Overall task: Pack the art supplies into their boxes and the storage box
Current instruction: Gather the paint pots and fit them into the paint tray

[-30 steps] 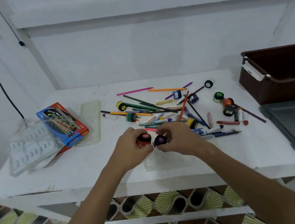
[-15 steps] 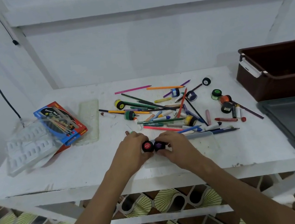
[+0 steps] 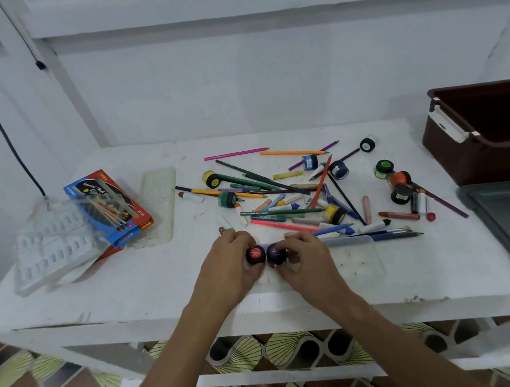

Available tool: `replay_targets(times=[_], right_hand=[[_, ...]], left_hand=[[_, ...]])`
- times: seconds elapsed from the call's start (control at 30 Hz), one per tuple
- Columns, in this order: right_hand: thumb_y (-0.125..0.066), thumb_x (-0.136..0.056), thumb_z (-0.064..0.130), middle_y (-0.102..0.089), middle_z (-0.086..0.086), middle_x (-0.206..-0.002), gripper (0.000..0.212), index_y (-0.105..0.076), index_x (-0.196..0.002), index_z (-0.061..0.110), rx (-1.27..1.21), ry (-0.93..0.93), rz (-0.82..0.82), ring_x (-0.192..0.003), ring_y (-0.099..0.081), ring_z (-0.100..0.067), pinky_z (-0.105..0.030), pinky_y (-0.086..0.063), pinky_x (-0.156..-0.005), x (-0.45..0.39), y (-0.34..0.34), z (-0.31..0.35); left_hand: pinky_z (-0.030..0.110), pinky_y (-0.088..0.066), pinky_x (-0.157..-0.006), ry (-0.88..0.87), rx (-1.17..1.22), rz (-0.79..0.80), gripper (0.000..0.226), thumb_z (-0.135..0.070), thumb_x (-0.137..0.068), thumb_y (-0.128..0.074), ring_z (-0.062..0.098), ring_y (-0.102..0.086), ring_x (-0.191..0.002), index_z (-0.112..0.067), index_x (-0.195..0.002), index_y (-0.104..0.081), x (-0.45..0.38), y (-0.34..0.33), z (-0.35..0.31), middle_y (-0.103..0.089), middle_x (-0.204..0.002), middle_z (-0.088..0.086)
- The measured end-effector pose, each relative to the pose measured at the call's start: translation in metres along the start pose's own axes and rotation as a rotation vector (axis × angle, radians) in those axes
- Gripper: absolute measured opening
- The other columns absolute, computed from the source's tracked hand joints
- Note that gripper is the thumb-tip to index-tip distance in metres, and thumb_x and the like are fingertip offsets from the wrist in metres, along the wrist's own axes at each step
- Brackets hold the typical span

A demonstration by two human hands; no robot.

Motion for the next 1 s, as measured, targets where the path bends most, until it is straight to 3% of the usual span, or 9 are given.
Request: replay_targets(times=[0.13,0.27,0.33,0.47,0.6,0.73,0.87,1.0], right_hand=[[-0.073,-0.078,0.007,-0.058,-0.002,-0.111,0.031,-0.069,-0.108,0.014,0.007,-0.026,-0.003,-0.103,-0.053,-0.009,-0.015,-0.044,-0.092,-0.001,0.0,-0.004],[-0.072,-0.077,0.0,-0.059,-0.006,-0.113,0.033,-0.07,-0.108,0.011,-0.008,-0.031,0.001,-0.106,-0.056,-0.017,-0.03,-0.05,-0.095,-0.001,-0.002,-0.004],[-0.074,-0.076,0.006,-0.062,-0.005,-0.112,0.031,-0.071,-0.106,0.012,-0.018,-0.048,0.009,-0.103,-0.058,-0.017,-0.028,-0.051,-0.092,-0.002,-0.002,-0.005],[-0.076,-0.077,0.02,-0.063,0.0,-0.111,0.029,-0.072,-0.106,0.017,-0.036,-0.063,0.006,-0.092,-0.055,-0.008,-0.007,-0.041,-0.075,-0.001,0.002,-0.004],[-0.074,-0.079,0.029,-0.058,0.001,-0.103,0.029,-0.071,-0.107,0.022,0.008,-0.067,0.082,-0.092,-0.046,-0.006,-0.024,-0.043,-0.083,-0.003,0.005,0.0],[-0.07,-0.082,0.032,-0.061,0.0,-0.092,0.033,-0.068,-0.112,0.017,0.058,-0.022,0.095,-0.079,-0.051,-0.008,-0.021,-0.043,-0.074,-0.034,0.014,0.008],[-0.067,-0.085,0.023,-0.066,-0.004,-0.109,0.032,-0.066,-0.115,0.011,0.044,0.04,0.173,-0.082,-0.052,-0.004,-0.006,-0.037,-0.069,-0.083,0.007,0.022],[-0.068,-0.083,0.021,-0.062,-0.008,-0.122,0.042,-0.062,-0.122,0.008,0.109,0.114,0.304,-0.107,-0.058,-0.018,-0.02,-0.042,-0.084,-0.129,-0.017,0.032]], left_hand=[[0.02,-0.036,-0.072,-0.059,-0.003,0.01,0.018,-0.028,-0.082,-0.071,0.011,-0.047,-0.085,-0.02,-0.094,-0.061,-0.001,0.0,0.0,-0.046,-0.092,-0.01],[0.024,-0.043,-0.077,-0.071,-0.002,0.02,0.017,-0.025,-0.081,-0.072,0.014,-0.051,-0.088,-0.019,-0.095,-0.064,-0.002,-0.002,0.002,-0.055,-0.098,-0.008],[0.026,-0.045,-0.079,-0.076,0.008,0.017,0.017,-0.025,-0.081,-0.072,0.014,-0.052,-0.089,-0.019,-0.095,-0.064,-0.001,-0.001,0.002,-0.058,-0.101,-0.007],[0.027,-0.047,-0.084,-0.072,0.014,0.017,0.02,-0.027,-0.082,-0.071,0.014,-0.052,-0.094,-0.018,-0.099,-0.067,-0.002,-0.002,0.003,-0.058,-0.105,-0.006],[0.028,-0.045,-0.08,-0.074,0.071,0.081,0.019,-0.028,-0.082,-0.065,0.01,-0.047,-0.089,-0.021,-0.099,-0.07,-0.005,0.001,0.007,-0.059,-0.098,-0.006],[0.018,-0.036,-0.078,0.084,0.075,0.086,0.033,-0.014,-0.084,-0.063,0.012,-0.052,-0.088,-0.022,-0.115,-0.066,-0.018,0.022,0.026,-0.055,-0.104,-0.001],[0.022,-0.039,-0.08,0.141,0.007,0.285,0.055,-0.018,-0.081,-0.069,0.016,-0.051,-0.088,-0.026,-0.132,-0.052,-0.033,0.029,0.04,-0.051,-0.117,0.006],[0.022,-0.039,-0.08,0.066,-0.027,0.406,0.063,-0.017,-0.078,-0.073,0.017,-0.052,-0.092,-0.03,-0.135,-0.05,-0.041,0.025,0.038,-0.054,-0.112,0.006]])
Point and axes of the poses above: each hand's wrist, its own x-axis away from the middle knuckle, its own y-axis out of the back of the hand, z = x × y, the point moved 5 cm from there along -x, towards the middle knuckle
